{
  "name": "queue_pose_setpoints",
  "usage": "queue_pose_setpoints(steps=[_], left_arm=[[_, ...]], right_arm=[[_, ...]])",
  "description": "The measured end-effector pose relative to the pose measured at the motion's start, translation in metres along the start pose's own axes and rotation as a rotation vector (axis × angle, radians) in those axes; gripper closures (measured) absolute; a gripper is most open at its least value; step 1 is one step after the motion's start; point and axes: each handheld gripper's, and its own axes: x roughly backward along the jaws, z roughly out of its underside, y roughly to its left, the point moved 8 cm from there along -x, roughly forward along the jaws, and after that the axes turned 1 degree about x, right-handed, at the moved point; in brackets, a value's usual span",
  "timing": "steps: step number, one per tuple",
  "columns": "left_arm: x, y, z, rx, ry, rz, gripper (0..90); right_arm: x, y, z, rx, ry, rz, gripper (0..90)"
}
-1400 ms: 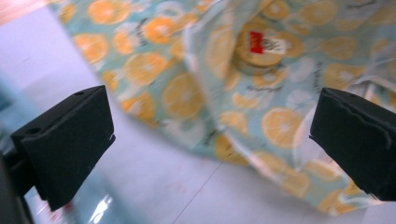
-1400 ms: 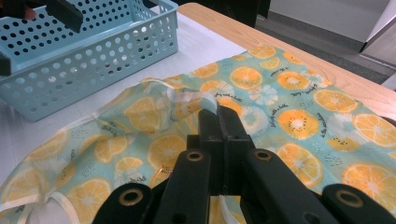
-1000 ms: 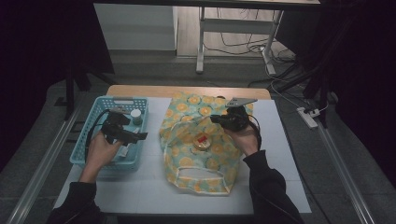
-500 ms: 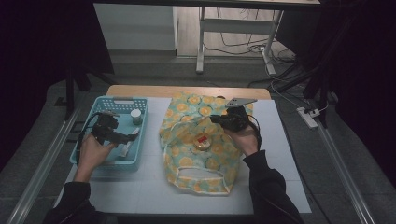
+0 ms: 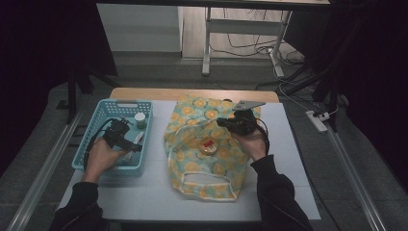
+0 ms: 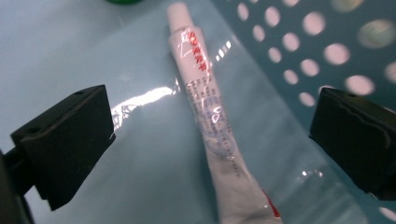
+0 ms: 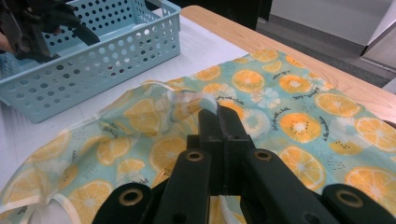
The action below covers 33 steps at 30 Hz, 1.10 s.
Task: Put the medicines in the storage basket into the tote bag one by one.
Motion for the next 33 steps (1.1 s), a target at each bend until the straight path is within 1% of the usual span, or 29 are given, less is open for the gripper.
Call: queue_pose_setpoints(steps=[5, 9, 11, 16, 20, 29, 31, 33], left_arm=[[-0.0051, 0.0022, 0.0013, 0.001, 0.044, -0.008, 7.6], [-0.0062, 0.0011, 0.0021, 0.001, 0.055, 0.006, 20.9], [-0.0065, 0.0, 0.0025, 0.001, 0.057, 0.02, 30.9], [-0.0073, -0.0014, 0.0035, 0.006, 0.069, 0.043, 45.9], [-0.0077, -0.0014, 0.0037, 0.011, 0.074, 0.046, 52.8], [-0.0077, -0.0001, 0.0035, 0.044, 0.079, 0.056, 66.1], [-0.0077, -0.0005, 0.0035, 0.054, 0.081, 0.061, 68.9], [-0.0074, -0.0001, 0.0035, 0.069, 0.09, 0.056, 72.8]], right_arm=[[0.0001, 0.0007, -0.0005, 0.004, -0.002, -0.002, 90.0], [-0.0001, 0.0007, -0.0004, 0.004, -0.002, -0.002, 90.0], [0.0001, 0.0006, -0.0005, 0.005, -0.001, -0.002, 90.0], [-0.0003, 0.001, -0.0001, 0.008, 0.002, -0.002, 90.0], [-0.0006, 0.0013, -0.0003, 0.008, 0.001, -0.003, 90.0], [-0.0006, 0.0014, -0.0004, 0.009, 0.001, -0.003, 90.0], [-0.0006, 0.0013, -0.0003, 0.009, 0.002, -0.003, 90.0], [-0.0007, 0.0012, -0.0002, 0.008, 0.002, -0.002, 90.0]])
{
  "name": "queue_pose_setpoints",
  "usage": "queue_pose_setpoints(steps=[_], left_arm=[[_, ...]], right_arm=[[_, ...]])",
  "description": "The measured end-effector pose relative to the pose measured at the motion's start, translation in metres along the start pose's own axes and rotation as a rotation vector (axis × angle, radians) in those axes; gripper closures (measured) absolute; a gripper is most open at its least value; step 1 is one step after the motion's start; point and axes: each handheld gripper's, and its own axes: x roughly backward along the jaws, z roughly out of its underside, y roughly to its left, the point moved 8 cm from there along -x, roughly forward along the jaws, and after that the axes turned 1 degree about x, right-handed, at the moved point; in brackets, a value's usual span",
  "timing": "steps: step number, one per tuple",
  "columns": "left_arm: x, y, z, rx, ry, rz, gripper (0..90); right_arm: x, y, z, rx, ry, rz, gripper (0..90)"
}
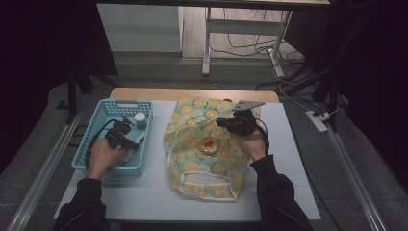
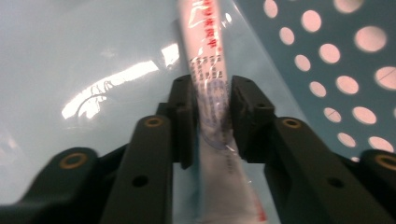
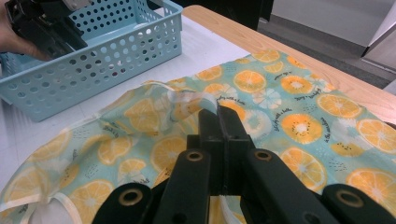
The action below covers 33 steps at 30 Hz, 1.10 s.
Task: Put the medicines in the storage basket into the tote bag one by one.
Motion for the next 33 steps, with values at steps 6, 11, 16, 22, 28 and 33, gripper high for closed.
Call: queue_pose_setpoints(steps=[6, 11, 16, 22, 28, 33], left_arm=[[0.001, 0.001, 0.0, 0.029, 0.006, -0.009, 75.0], [0.001, 0.001, -0.001, 0.067, 0.013, -0.002, 75.4], [0.004, 0.003, -0.003, 0.092, -0.013, 0.001, 75.7], [0.014, 0.004, -0.007, 0.101, -0.073, 0.007, 75.7], [0.024, 0.005, -0.011, 0.119, -0.134, 0.023, 75.6], [0.034, 0.001, -0.014, 0.096, -0.167, 0.04, 75.7]], right_arm=[[0.0, 0.0, 0.0, 0.0, -0.001, 0.0, 90.0], [0.0, 0.0, 0.0, -0.001, -0.003, -0.001, 90.0], [0.001, 0.0, -0.001, -0.001, -0.003, 0.001, 90.0], [0.001, 0.0, -0.001, -0.001, -0.007, 0.002, 90.0], [0.002, 0.001, -0.002, -0.002, -0.009, -0.001, 90.0], [0.004, 0.002, -0.004, -0.006, -0.016, -0.002, 90.0]])
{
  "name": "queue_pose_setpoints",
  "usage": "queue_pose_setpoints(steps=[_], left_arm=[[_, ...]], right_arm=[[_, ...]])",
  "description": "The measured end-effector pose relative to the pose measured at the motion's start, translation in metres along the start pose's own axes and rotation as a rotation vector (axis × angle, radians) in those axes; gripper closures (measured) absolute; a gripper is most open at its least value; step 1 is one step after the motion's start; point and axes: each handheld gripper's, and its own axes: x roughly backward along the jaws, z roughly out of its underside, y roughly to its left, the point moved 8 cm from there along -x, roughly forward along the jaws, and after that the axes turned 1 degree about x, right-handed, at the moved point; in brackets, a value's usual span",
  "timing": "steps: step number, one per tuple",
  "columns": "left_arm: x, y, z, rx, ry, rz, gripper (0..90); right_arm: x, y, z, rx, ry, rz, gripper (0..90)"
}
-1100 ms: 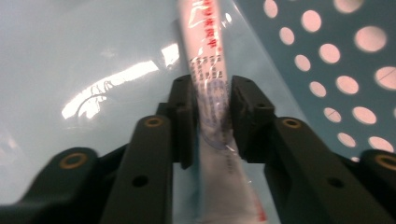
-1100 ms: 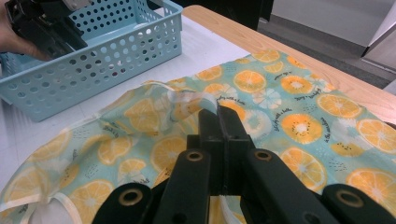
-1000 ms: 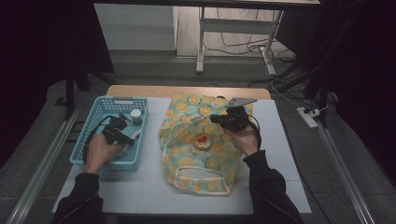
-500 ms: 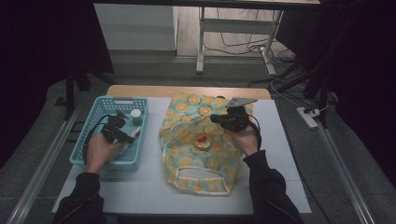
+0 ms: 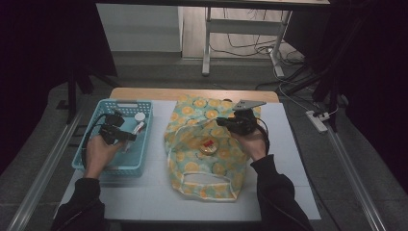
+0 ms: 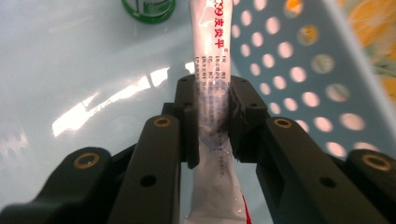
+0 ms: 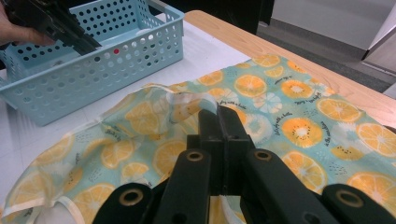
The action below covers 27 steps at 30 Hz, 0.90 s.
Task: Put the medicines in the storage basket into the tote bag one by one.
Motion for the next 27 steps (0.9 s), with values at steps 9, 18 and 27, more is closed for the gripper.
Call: queue_pose_setpoints(steps=[9, 18, 27], left_arm=[[0.018, -0.015, -0.006, -0.041, -0.056, 0.027, 75.7], [0.032, -0.03, -0.004, -0.08, -0.093, 0.054, 75.7], [0.041, -0.059, -0.005, -0.14, -0.116, 0.106, 75.7]], right_arm=[[0.002, 0.003, -0.004, 0.003, -0.018, -0.01, 90.0], [0.004, 0.002, -0.006, 0.006, -0.033, -0.004, 90.0], [0.004, 0.002, -0.005, 0.008, -0.032, 0.0, 90.0]])
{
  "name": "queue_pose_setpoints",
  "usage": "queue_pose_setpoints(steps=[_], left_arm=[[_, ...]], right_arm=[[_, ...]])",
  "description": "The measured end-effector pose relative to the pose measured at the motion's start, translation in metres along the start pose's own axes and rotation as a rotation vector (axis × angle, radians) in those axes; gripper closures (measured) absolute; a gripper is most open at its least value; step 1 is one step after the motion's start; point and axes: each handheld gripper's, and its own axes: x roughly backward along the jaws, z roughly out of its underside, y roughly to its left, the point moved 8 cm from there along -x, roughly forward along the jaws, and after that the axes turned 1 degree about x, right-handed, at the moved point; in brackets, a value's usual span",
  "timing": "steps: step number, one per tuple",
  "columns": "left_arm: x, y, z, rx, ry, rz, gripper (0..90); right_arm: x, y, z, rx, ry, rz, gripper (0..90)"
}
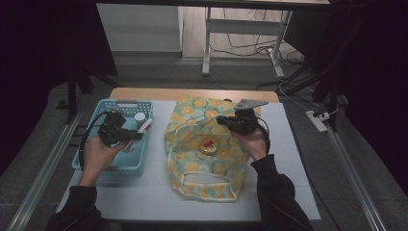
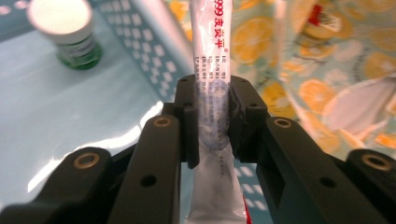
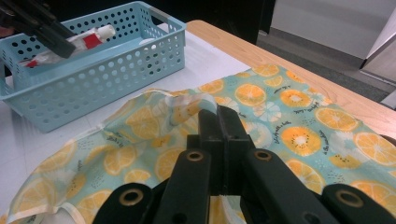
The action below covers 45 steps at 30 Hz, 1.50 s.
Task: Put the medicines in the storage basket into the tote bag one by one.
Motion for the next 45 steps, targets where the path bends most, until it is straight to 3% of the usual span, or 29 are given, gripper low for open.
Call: queue_pose_setpoints(steps=[11, 30, 38, 45], left_arm=[[-0.008, -0.041, -0.009, -0.094, 0.013, 0.067, 75.7], [-0.05, -0.101, -0.027, -0.213, 0.053, 0.169, 75.7], [-0.076, -0.113, -0.033, -0.232, 0.081, 0.19, 75.7], [-0.093, -0.116, -0.038, -0.249, 0.091, 0.17, 75.6]], right_arm=[[0.001, -0.001, -0.001, -0.001, -0.005, 0.003, 90.0], [0.002, -0.001, -0.002, 0.0, -0.01, 0.009, 90.0], [0.002, -0.001, -0.002, 0.001, -0.012, 0.009, 90.0], [0.002, -0.002, -0.002, -0.002, -0.014, 0.011, 90.0]])
